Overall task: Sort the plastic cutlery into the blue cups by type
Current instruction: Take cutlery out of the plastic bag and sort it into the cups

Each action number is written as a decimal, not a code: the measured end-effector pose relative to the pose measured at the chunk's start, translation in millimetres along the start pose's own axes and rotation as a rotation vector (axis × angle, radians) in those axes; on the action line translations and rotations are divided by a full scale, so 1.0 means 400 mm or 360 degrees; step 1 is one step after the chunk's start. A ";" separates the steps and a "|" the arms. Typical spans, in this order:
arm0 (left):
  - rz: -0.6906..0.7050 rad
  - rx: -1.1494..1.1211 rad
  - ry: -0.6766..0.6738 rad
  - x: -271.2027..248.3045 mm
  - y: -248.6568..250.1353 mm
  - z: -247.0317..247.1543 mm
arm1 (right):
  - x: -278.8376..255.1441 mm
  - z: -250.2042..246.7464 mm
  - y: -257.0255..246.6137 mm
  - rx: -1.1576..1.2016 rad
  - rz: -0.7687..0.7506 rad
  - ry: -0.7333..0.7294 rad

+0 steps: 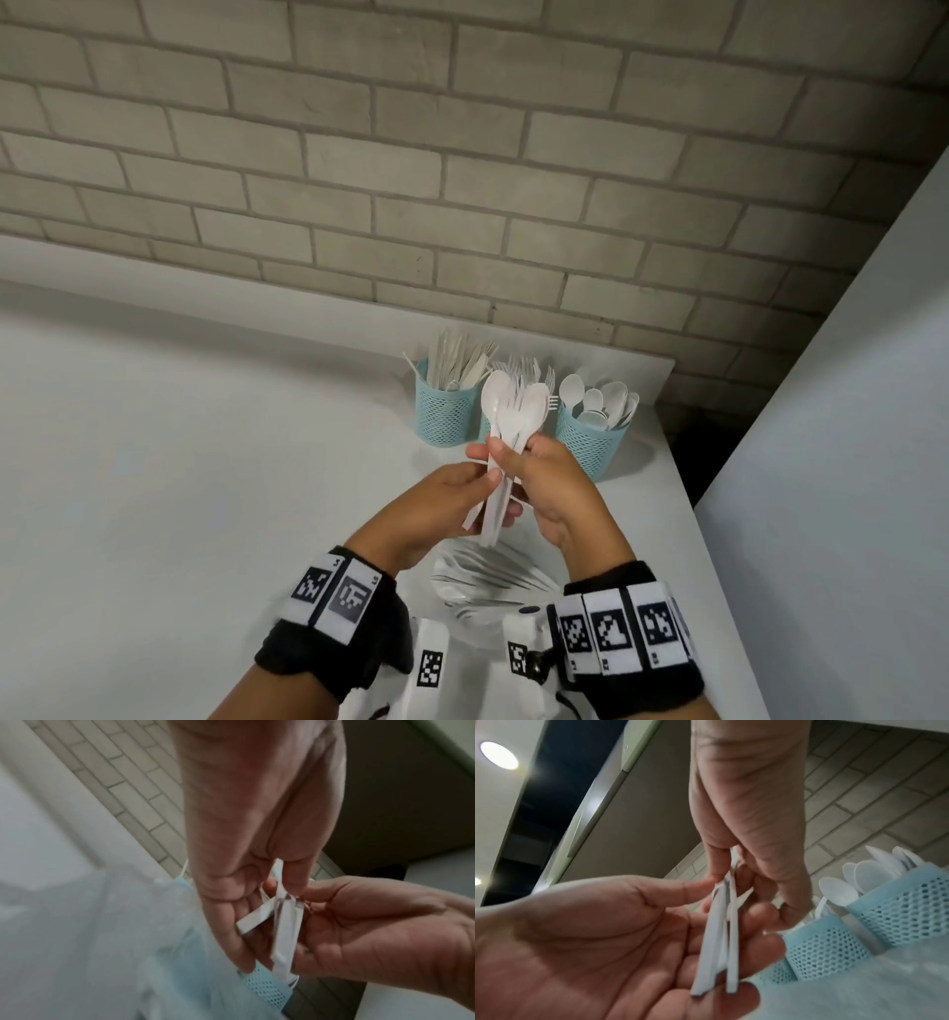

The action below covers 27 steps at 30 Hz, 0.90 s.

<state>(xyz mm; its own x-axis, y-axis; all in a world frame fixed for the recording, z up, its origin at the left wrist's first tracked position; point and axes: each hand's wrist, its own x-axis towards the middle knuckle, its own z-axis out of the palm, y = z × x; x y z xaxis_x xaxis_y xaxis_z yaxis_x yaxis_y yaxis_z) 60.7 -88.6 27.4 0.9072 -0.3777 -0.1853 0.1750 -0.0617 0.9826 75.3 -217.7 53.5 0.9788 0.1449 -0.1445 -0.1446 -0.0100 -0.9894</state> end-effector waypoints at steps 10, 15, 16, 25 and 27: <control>-0.0094 -0.0229 -0.0115 0.024 -0.017 -0.003 | 0.027 -0.007 0.025 0.0121 0.0256 -0.0101; -0.0090 -0.0350 -0.0118 0.032 -0.034 -0.009 | 0.039 -0.013 0.029 0.0235 0.0258 0.0012; -0.0091 -0.0373 -0.0114 0.032 -0.035 -0.011 | 0.041 -0.016 0.029 0.0293 0.0228 0.0086; -0.0073 -0.0467 -0.0029 0.030 -0.044 -0.007 | 0.062 -0.033 0.064 0.0331 0.0049 0.0366; -0.0069 -0.0429 0.0014 0.032 -0.049 -0.003 | 0.064 -0.034 0.070 0.0319 0.0025 0.0400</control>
<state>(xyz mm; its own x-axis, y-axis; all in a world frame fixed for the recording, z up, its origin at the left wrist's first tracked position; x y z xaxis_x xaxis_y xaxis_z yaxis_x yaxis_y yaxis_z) 69.4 -91.0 5.8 0.8998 -0.3719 -0.2282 0.3081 0.1712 0.9358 98.5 -227.8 21.9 0.9778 -0.1026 -0.1825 -0.1610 0.1885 -0.9688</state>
